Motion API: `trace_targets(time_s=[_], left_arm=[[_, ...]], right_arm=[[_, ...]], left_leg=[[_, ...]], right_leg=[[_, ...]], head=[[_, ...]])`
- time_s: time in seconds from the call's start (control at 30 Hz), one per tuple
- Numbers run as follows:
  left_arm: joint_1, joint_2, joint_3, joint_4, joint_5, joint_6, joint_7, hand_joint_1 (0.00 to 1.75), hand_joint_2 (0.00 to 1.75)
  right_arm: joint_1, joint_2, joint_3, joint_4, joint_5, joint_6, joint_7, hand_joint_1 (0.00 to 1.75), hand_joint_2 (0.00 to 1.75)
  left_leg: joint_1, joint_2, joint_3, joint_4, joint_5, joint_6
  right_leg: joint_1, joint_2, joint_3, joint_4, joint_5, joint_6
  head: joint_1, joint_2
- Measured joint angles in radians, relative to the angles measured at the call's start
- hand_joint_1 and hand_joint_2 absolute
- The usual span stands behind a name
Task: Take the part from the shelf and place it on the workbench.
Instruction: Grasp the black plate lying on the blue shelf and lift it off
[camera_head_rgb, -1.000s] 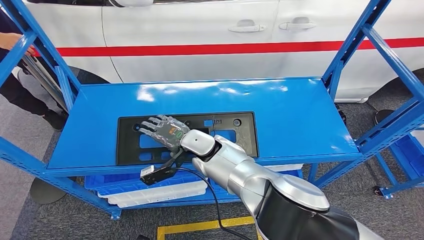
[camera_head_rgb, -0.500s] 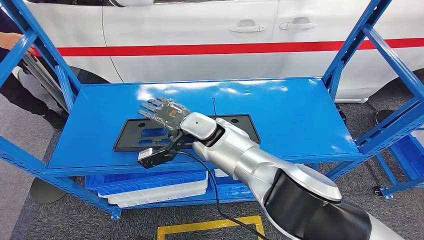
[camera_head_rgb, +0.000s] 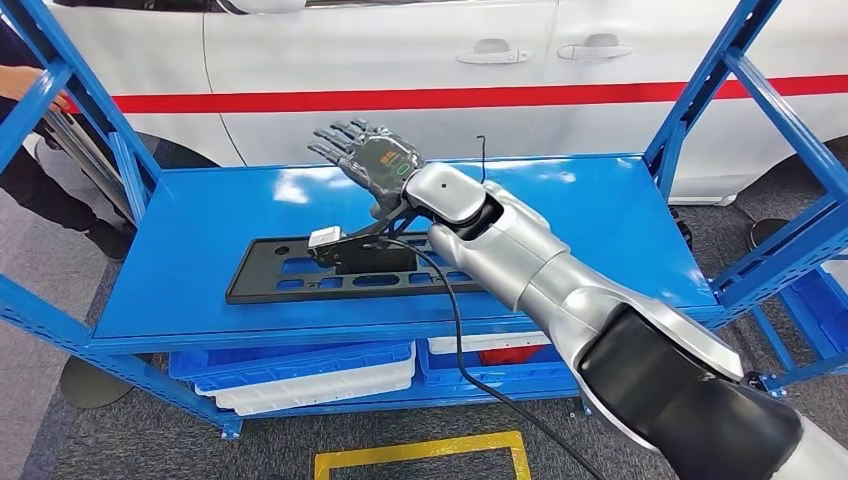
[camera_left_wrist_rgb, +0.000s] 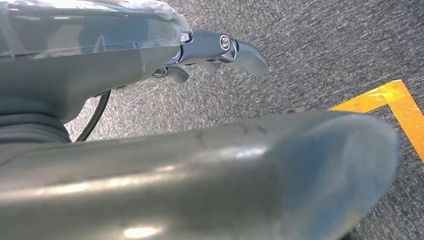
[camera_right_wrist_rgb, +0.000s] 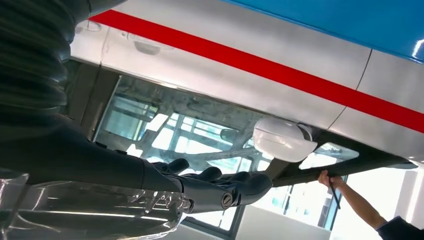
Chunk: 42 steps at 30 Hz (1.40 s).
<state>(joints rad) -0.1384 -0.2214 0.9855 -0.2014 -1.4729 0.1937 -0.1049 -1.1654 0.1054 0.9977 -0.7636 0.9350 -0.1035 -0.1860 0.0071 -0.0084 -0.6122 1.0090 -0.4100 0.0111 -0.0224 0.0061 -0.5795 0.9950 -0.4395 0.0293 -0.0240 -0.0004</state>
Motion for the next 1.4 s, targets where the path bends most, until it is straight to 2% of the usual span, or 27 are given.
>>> trace_targets(time_s=[0.37,0.63,0.83,1.03,1.2,1.3,1.4], left_arm=[[0.001,0.002,0.000,0.000,0.002,0.000,0.000,0.00,0.00],[0.008,0.007,0.002,0.000,0.006,0.001,-0.001,0.00,0.00],[0.009,0.013,0.005,0.000,0.019,-0.002,-0.015,0.00,0.00],[0.025,0.027,0.016,0.000,0.041,-0.002,-0.028,0.00,0.00],[0.028,0.031,0.023,0.000,0.053,-0.003,-0.046,0.00,0.00],[0.028,0.033,0.026,0.000,0.055,-0.003,-0.047,0.00,0.00],[0.027,0.036,0.031,0.000,0.062,-0.003,-0.047,0.00,0.00]], right_arm=[[-0.015,-0.034,0.000,-0.040,0.003,0.035,-0.001,0.00,1.75],[-0.030,-0.156,0.002,-0.186,-0.070,0.148,0.007,0.00,1.75],[0.017,-0.297,0.002,-0.259,-0.206,0.180,-0.018,0.00,1.75],[0.106,-0.519,-0.006,-0.447,-0.311,0.199,-0.006,0.00,1.75],[0.247,-0.696,-0.037,-0.653,-0.342,0.163,0.017,0.00,1.75],[0.351,-0.765,-0.071,-0.749,-0.325,0.135,0.026,0.00,1.75],[0.464,-0.789,-0.115,-0.810,-0.258,0.091,0.028,0.00,1.75]], left_leg=[[0.000,0.000,0.000,0.000,0.000,0.000],[0.000,-0.001,-0.001,0.001,0.000,0.000],[0.000,-0.001,0.000,0.001,0.000,0.000],[-0.001,-0.003,-0.001,0.002,-0.001,0.001],[-0.001,-0.003,-0.001,0.001,-0.003,0.002],[-0.001,-0.004,-0.001,0.001,-0.003,0.002],[-0.001,-0.003,0.000,0.001,-0.004,0.001]], right_leg=[[0.000,0.000,0.000,0.000,0.000,0.000],[0.000,-0.001,0.000,0.000,0.000,0.000],[0.000,-0.002,0.000,-0.001,0.000,0.000],[0.000,-0.004,0.001,-0.001,-0.001,0.001],[-0.001,-0.004,0.001,-0.002,-0.002,0.003],[0.000,-0.005,0.001,-0.002,-0.003,0.004],[0.000,-0.004,0.002,-0.001,-0.003,0.004]], head=[[0.000,0.000],[0.000,0.000],[0.000,0.000],[0.000,0.000],[0.000,0.000],[0.000,0.000],[0.000,0.000]])
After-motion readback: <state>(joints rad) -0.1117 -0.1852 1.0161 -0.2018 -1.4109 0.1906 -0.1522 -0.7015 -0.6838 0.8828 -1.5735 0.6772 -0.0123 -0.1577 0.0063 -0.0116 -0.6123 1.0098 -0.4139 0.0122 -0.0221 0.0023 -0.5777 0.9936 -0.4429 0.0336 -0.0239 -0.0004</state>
